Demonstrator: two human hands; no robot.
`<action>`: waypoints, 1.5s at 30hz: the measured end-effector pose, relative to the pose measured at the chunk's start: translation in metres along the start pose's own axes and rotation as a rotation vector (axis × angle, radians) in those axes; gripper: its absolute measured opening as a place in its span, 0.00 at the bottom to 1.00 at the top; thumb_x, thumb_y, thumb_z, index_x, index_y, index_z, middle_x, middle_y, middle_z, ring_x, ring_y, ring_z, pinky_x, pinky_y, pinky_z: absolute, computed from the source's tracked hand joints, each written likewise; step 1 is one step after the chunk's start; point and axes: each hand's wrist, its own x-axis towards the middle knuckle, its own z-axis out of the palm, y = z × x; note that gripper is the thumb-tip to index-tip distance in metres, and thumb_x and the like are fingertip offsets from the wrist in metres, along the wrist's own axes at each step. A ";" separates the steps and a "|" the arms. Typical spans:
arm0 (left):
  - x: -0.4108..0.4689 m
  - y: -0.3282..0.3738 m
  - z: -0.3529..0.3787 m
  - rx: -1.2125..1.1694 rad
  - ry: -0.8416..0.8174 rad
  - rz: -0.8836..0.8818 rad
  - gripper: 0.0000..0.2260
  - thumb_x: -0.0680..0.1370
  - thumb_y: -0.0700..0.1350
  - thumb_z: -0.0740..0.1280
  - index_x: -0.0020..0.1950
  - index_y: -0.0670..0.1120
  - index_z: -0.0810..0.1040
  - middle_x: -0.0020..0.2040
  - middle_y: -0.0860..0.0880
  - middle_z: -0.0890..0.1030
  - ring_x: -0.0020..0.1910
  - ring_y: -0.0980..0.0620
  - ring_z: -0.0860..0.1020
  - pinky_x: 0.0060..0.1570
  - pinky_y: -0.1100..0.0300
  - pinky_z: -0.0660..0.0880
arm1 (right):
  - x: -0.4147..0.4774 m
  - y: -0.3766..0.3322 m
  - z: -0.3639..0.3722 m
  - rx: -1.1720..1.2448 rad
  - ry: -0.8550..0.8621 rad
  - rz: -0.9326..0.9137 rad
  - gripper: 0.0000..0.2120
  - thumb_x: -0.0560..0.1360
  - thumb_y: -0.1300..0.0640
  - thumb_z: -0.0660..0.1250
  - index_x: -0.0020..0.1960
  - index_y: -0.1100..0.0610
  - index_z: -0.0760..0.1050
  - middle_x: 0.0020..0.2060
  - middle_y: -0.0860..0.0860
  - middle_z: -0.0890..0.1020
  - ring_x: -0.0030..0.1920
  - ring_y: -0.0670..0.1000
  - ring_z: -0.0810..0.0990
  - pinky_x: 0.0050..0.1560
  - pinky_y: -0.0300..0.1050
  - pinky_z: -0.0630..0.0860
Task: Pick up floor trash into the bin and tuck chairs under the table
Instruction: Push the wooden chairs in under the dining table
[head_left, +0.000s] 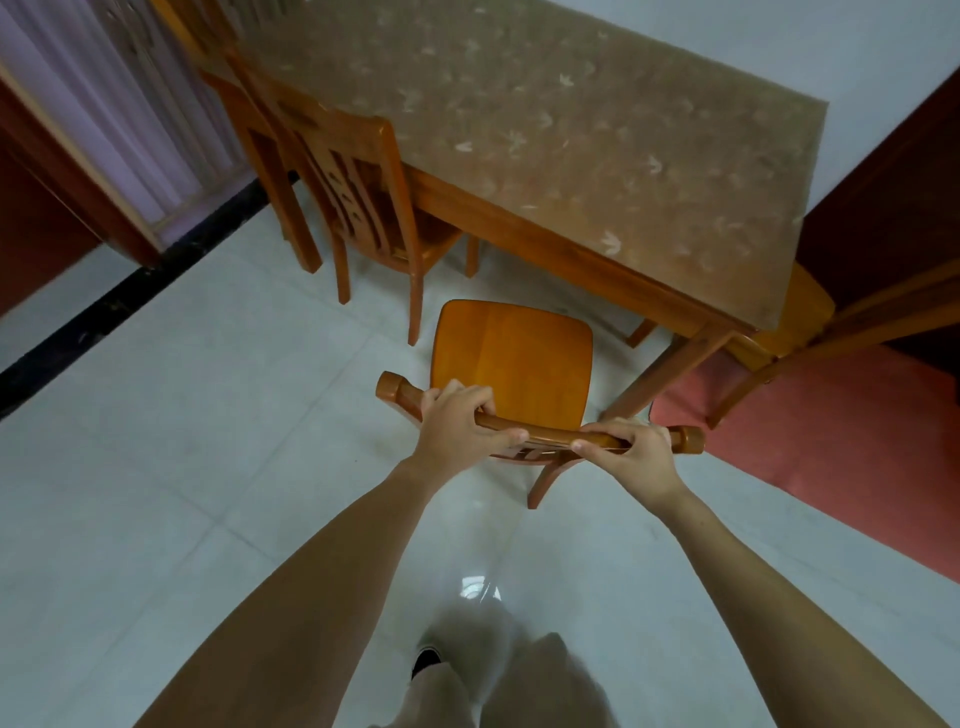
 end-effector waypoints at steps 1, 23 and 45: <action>0.010 -0.003 -0.003 -0.002 -0.004 0.009 0.21 0.66 0.70 0.66 0.39 0.53 0.71 0.41 0.57 0.76 0.47 0.54 0.72 0.54 0.53 0.64 | 0.008 -0.002 0.001 0.004 0.007 0.008 0.21 0.67 0.29 0.68 0.49 0.42 0.84 0.38 0.39 0.83 0.41 0.48 0.80 0.45 0.57 0.79; 0.274 -0.052 -0.054 0.007 -0.205 0.090 0.20 0.65 0.69 0.69 0.37 0.54 0.70 0.37 0.57 0.75 0.46 0.54 0.72 0.50 0.54 0.63 | 0.230 -0.033 0.011 -0.034 0.194 0.139 0.24 0.66 0.28 0.63 0.48 0.43 0.84 0.41 0.38 0.82 0.48 0.46 0.77 0.59 0.59 0.72; 0.456 -0.079 -0.083 0.032 -0.305 0.139 0.20 0.62 0.66 0.73 0.38 0.53 0.72 0.41 0.56 0.71 0.49 0.51 0.68 0.45 0.59 0.57 | 0.377 -0.068 0.008 0.026 0.277 0.318 0.20 0.66 0.33 0.71 0.50 0.45 0.85 0.41 0.33 0.78 0.52 0.48 0.75 0.61 0.59 0.71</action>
